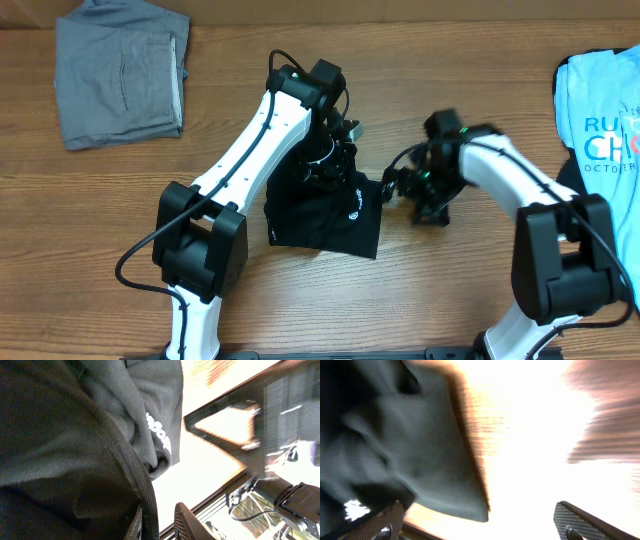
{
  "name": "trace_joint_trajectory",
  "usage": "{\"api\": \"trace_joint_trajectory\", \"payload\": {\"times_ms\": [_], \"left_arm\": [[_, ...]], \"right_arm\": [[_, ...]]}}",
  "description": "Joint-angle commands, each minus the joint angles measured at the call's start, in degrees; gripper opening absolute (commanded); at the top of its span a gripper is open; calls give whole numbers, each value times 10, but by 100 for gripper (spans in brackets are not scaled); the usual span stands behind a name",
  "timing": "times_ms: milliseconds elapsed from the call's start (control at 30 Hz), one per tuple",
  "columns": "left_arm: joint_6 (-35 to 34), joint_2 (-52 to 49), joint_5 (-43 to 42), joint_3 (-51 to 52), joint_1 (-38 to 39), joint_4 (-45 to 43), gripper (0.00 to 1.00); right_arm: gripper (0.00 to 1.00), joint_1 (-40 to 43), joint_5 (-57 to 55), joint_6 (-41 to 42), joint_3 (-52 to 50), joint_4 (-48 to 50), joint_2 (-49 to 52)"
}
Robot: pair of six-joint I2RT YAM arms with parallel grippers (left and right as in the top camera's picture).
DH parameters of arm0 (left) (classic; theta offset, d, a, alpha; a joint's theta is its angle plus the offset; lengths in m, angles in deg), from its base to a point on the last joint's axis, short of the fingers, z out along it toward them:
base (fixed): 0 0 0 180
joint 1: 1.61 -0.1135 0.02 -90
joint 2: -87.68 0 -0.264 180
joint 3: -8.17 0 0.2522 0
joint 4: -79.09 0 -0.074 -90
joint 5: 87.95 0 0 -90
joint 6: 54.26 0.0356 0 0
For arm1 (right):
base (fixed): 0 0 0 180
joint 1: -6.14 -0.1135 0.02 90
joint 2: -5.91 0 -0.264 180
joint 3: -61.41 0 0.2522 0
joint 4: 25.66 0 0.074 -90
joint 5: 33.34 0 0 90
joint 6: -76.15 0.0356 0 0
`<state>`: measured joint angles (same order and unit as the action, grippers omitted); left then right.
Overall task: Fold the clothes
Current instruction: 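Release the folded shirt and lift both grippers away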
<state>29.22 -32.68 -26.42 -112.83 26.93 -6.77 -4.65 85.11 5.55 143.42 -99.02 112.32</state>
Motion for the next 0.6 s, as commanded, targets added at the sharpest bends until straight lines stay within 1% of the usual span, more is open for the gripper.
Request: {"api": "trace_joint_trajectory", "payload": {"times_ms": [0, 100, 167, 267, 300, 367, 400, 567], "left_arm": [[-14, 16, -14, -7, 8, -15, 26], [-14, 16, -16, -7, 17, -27, 30], [-14, 16, -16, -7, 29, -38, 36], [-12, 16, -17, -7, 49, -52, 40], [-12, 16, -18, -7, 57, -56, 43], [-12, 16, -21, -7, 72, -59, 55], [-12, 16, -21, -7, 82, -59, 57], [-12, 17, -22, -8, 104, -56, 54]], "right_arm": [[100, 42, -52, -34, 87, -65, -2], [100, 68, -72, -42, 130, -107, -3], [100, 85, -74, -47, 155, -131, -5], [100, 103, -74, -49, 181, -156, -10], [100, 109, -74, -50, 187, -163, -13], [100, 118, -74, -53, 196, -174, -18], [100, 122, -74, -53, 198, -179, -22], [100, 144, -74, -53, 200, -188, -56]]}}
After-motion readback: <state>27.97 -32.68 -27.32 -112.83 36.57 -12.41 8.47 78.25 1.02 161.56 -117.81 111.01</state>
